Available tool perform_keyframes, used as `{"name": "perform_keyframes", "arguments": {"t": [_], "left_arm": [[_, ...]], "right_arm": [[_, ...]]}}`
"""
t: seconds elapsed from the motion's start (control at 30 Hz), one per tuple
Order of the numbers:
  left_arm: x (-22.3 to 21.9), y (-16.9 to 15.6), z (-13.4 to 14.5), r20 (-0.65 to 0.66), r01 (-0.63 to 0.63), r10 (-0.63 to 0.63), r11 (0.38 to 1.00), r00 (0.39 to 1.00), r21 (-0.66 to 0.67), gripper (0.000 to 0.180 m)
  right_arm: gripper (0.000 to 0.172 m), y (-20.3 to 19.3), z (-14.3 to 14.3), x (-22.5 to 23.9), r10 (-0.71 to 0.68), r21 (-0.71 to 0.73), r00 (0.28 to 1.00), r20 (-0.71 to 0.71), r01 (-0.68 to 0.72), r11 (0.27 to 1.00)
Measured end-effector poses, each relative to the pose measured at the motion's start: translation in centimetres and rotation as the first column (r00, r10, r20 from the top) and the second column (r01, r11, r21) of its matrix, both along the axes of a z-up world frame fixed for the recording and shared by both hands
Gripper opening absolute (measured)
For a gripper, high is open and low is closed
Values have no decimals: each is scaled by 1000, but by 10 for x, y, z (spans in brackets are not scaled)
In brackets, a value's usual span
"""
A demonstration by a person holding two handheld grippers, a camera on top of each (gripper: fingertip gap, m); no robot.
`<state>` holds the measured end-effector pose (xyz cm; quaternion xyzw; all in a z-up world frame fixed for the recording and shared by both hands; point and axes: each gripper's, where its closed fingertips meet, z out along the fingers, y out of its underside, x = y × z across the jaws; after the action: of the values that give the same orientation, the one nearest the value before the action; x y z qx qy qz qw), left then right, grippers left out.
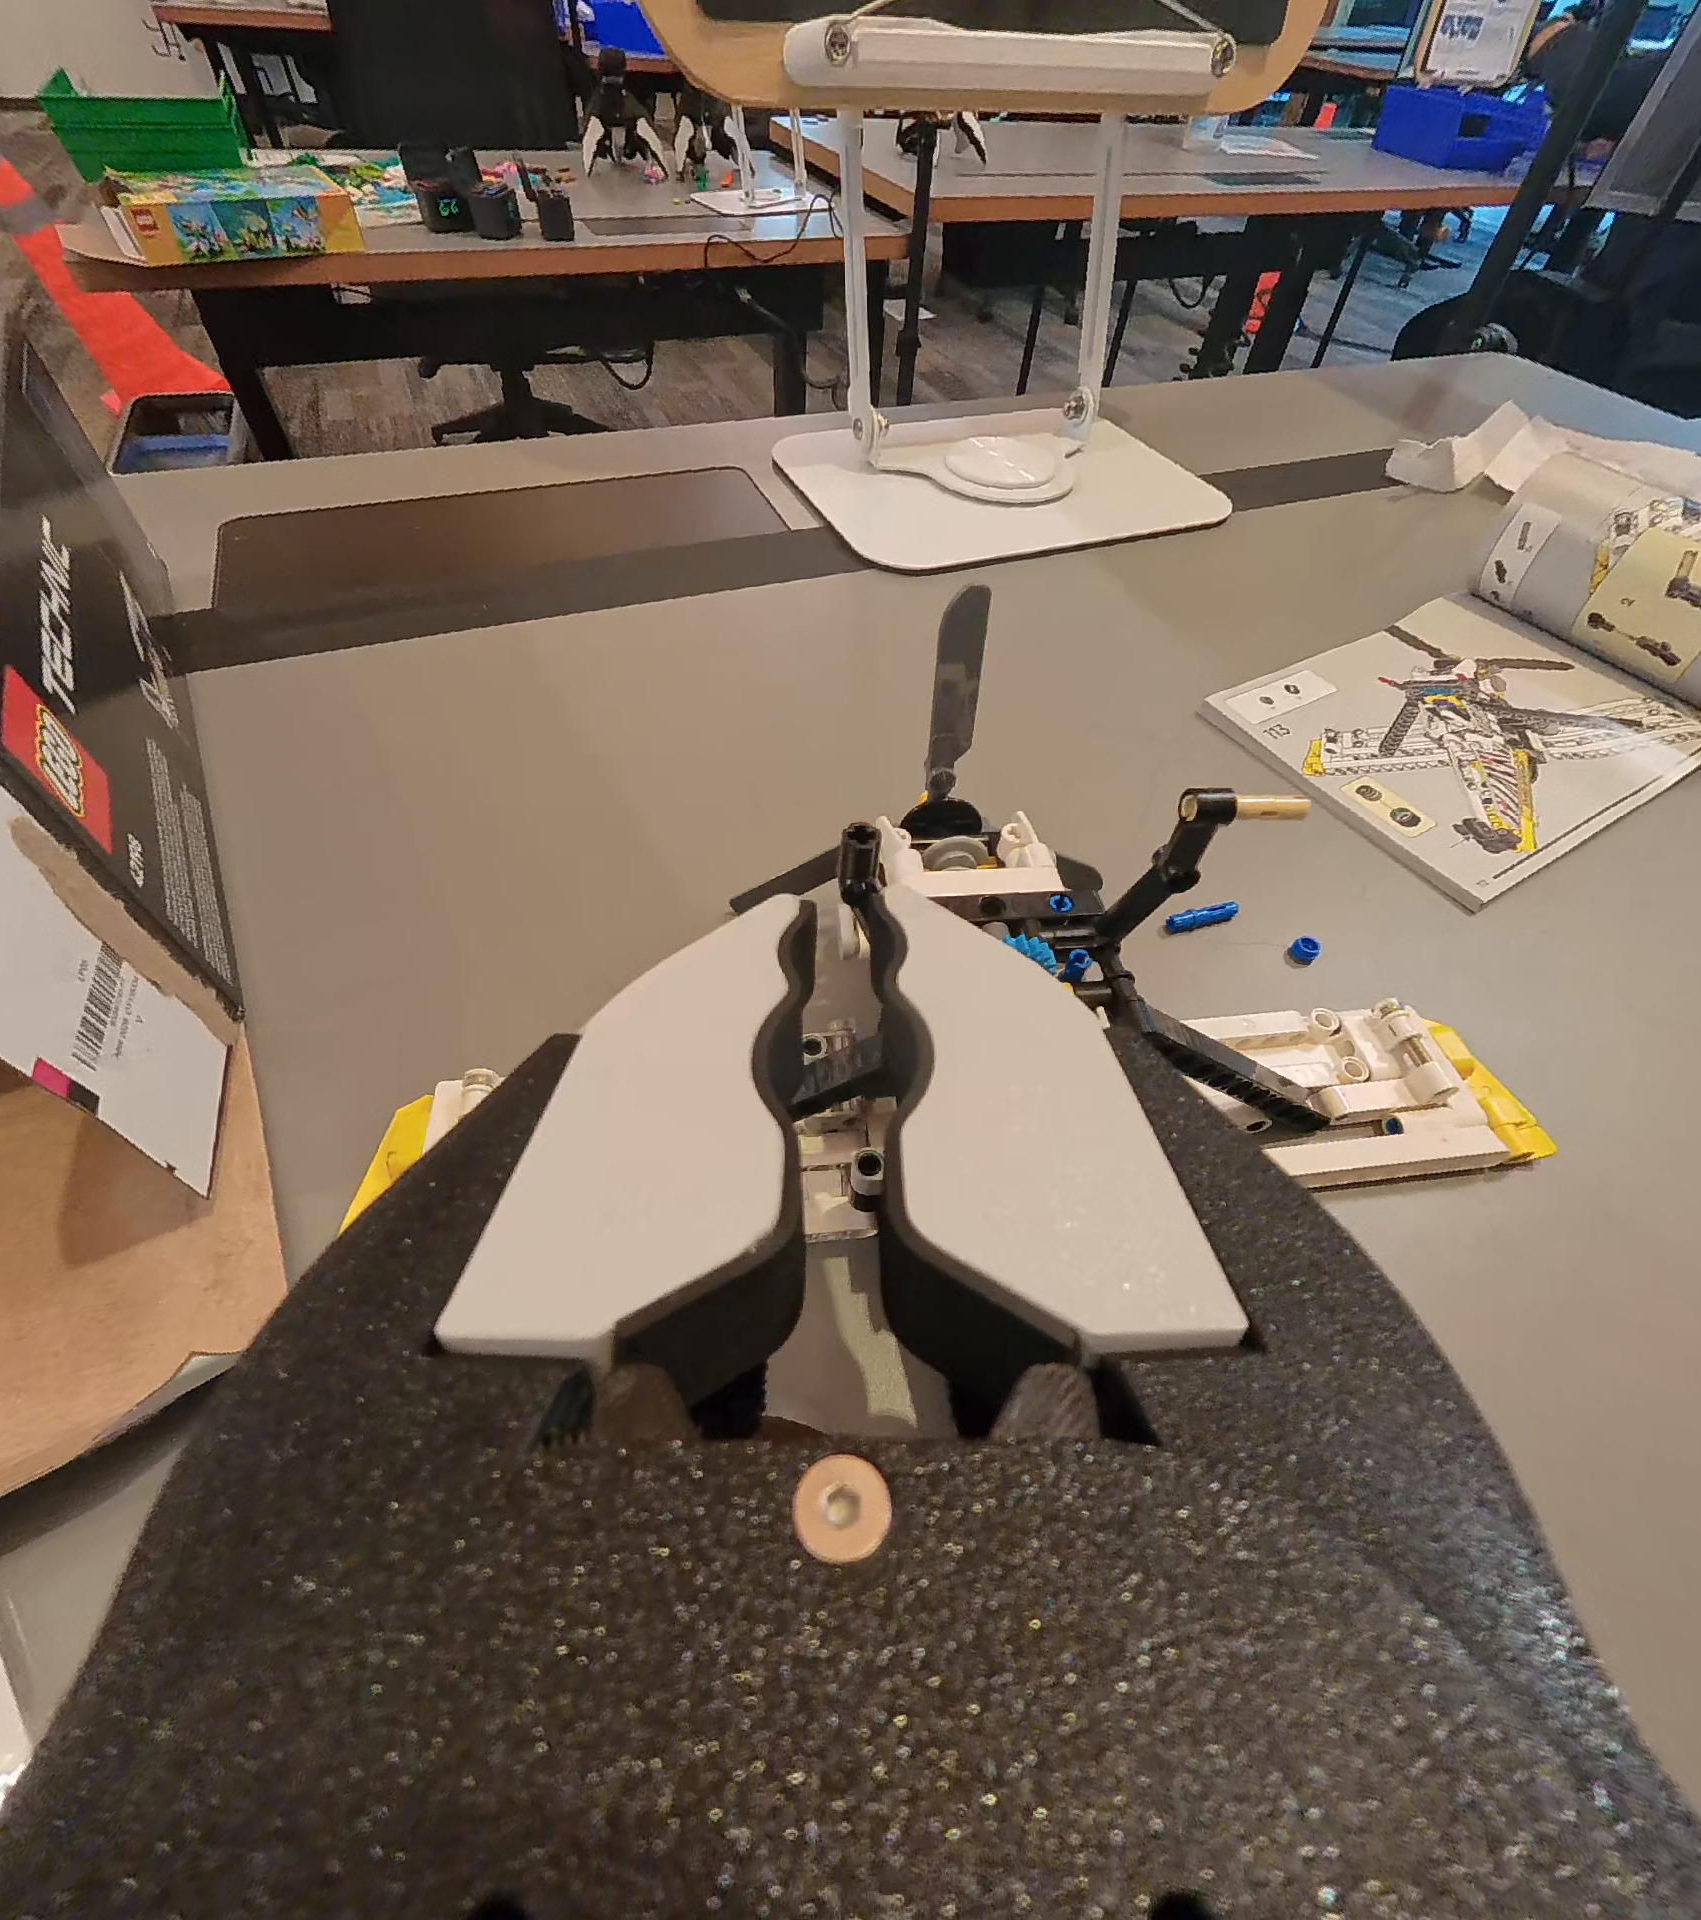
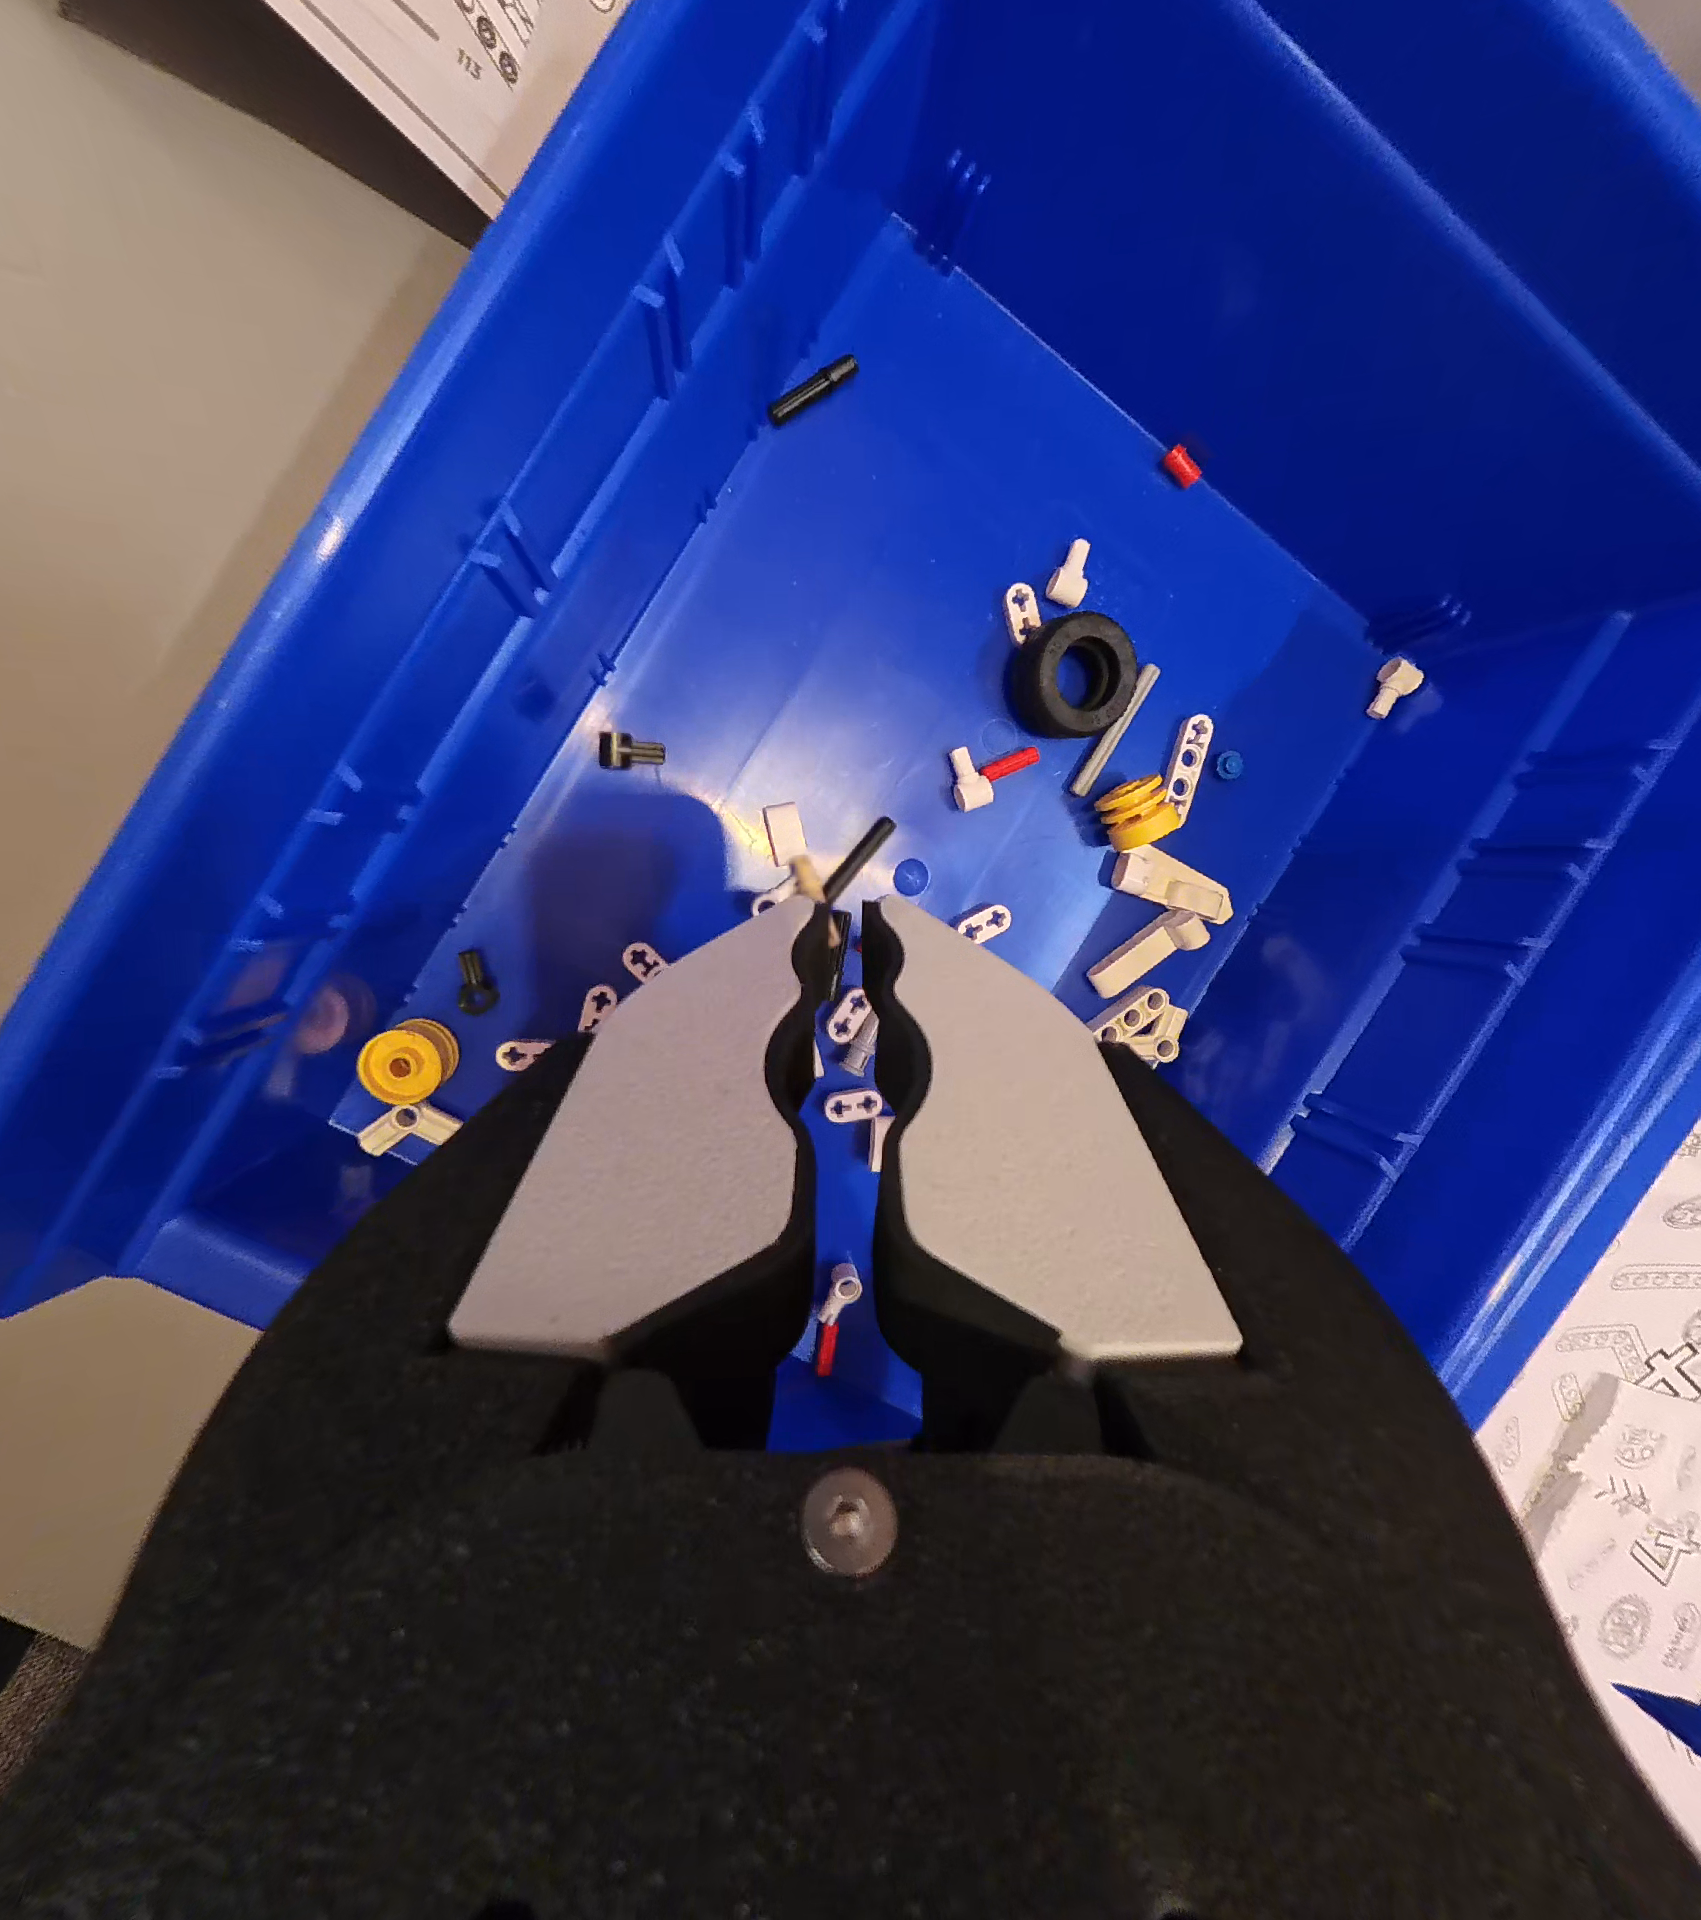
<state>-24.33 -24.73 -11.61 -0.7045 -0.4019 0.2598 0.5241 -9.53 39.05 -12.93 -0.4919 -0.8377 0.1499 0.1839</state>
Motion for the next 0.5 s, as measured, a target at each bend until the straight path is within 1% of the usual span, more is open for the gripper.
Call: {"name": "perform_keyframes", "arguments": {"t": [0.17,0.27,0.4,0.5], "left_arm": [[1,1,0,1,7,-7,1000,1000,-3,10],[1,2,-1,3,11,-11,1000,1000,-7,10],[1,3,-2,6,13,-13,1000,1000,-9,10],[1,3,-2,8,14,-14,1000,1000,-11,10]], "right_arm": [[6,-1,2,0,-1,0,1000,-7,1,1000],[6,-1,8,0,-5,11,1000,-26,5,1000],[6,-7,26,0,7,31,997,-75,-5,999],[7,-22,45,-5,43,58,991,-124,-36,998]]}}
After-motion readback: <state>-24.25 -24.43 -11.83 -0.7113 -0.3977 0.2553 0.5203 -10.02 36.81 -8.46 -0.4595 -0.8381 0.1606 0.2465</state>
